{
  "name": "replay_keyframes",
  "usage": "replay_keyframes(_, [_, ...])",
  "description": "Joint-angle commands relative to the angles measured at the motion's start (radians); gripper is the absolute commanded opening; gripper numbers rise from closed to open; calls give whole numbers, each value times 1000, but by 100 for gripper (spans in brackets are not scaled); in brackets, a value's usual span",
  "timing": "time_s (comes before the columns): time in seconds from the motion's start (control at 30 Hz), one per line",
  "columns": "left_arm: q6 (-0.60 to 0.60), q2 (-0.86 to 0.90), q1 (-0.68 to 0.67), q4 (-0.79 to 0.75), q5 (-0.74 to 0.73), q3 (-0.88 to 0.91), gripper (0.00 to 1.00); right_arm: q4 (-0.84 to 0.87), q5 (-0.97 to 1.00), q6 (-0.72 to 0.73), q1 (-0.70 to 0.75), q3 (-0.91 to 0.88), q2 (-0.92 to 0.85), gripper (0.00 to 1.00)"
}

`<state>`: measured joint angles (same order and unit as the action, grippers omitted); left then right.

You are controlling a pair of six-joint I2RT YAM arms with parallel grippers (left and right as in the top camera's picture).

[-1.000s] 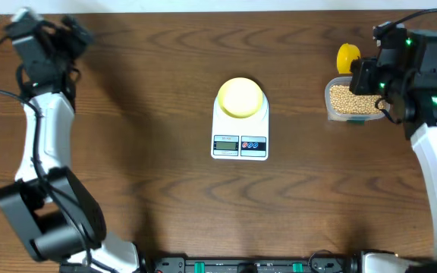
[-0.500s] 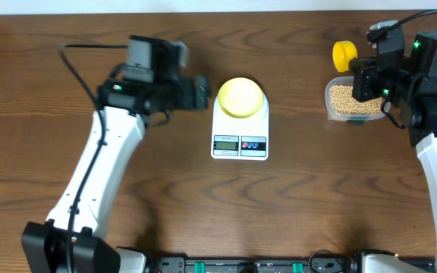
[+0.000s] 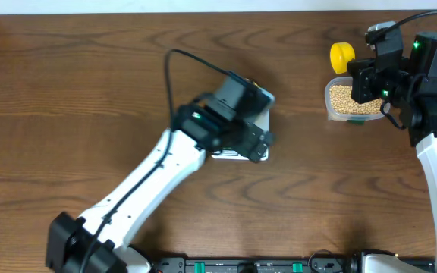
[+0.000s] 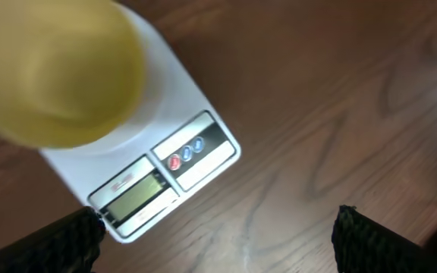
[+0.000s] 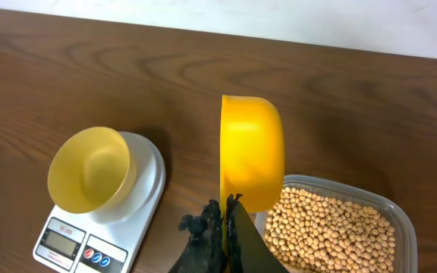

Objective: Scoop item into bowl and weigh 50g on scale
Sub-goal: 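Move the left gripper back to the scale's button panel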

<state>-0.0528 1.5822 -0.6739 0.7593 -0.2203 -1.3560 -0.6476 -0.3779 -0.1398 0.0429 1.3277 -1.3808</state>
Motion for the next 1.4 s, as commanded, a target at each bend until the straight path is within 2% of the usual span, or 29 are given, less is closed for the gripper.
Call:
replay_keyframes(0.0, [-80, 89, -47, 2, 53, 11, 97, 0, -21, -15, 0, 18, 6, 1])
replay_keyframes(0.3, [-269, 253, -63, -8, 54, 11, 98, -3, -21, -15, 0, 18, 6, 1])
replay_keyframes(0.53, [-272, 334, -64, -29, 48, 11, 97, -2, -20, -15, 0, 18, 2, 1])
replay_keyframes(1.37, [-276, 418, -62, -66, 4, 11, 98, -8, -17, -15, 0, 18, -6, 1])
